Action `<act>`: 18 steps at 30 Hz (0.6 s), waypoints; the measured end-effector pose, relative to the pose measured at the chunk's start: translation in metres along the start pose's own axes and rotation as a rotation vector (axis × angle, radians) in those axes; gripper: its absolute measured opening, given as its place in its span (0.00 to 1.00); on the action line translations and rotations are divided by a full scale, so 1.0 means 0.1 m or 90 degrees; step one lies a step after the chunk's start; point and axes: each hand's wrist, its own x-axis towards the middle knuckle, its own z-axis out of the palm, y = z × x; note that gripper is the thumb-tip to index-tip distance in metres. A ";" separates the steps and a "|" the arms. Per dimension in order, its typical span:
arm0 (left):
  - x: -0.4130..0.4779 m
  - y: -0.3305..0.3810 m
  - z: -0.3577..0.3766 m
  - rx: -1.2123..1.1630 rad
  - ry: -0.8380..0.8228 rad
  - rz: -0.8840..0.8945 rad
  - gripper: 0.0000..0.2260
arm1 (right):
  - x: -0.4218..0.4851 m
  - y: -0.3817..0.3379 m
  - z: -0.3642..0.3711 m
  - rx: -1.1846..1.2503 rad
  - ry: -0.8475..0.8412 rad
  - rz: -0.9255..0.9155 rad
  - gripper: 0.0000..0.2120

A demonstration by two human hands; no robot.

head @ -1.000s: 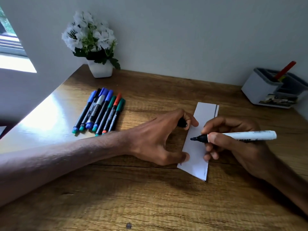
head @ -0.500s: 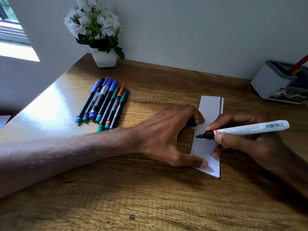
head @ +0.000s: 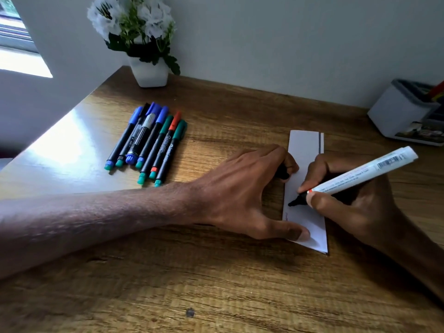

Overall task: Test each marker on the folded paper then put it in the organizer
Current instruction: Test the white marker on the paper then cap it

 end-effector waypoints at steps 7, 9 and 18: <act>0.02 -0.03 0.01 -0.008 -0.010 -0.008 0.38 | -0.01 0.02 -0.01 -0.007 -0.014 -0.015 0.06; 0.02 -0.03 0.01 -0.006 -0.011 -0.011 0.38 | -0.01 0.02 -0.01 -0.007 -0.013 -0.016 0.06; 0.01 -0.03 0.02 0.012 -0.003 -0.016 0.38 | -0.01 0.02 0.00 -0.006 -0.027 -0.008 0.05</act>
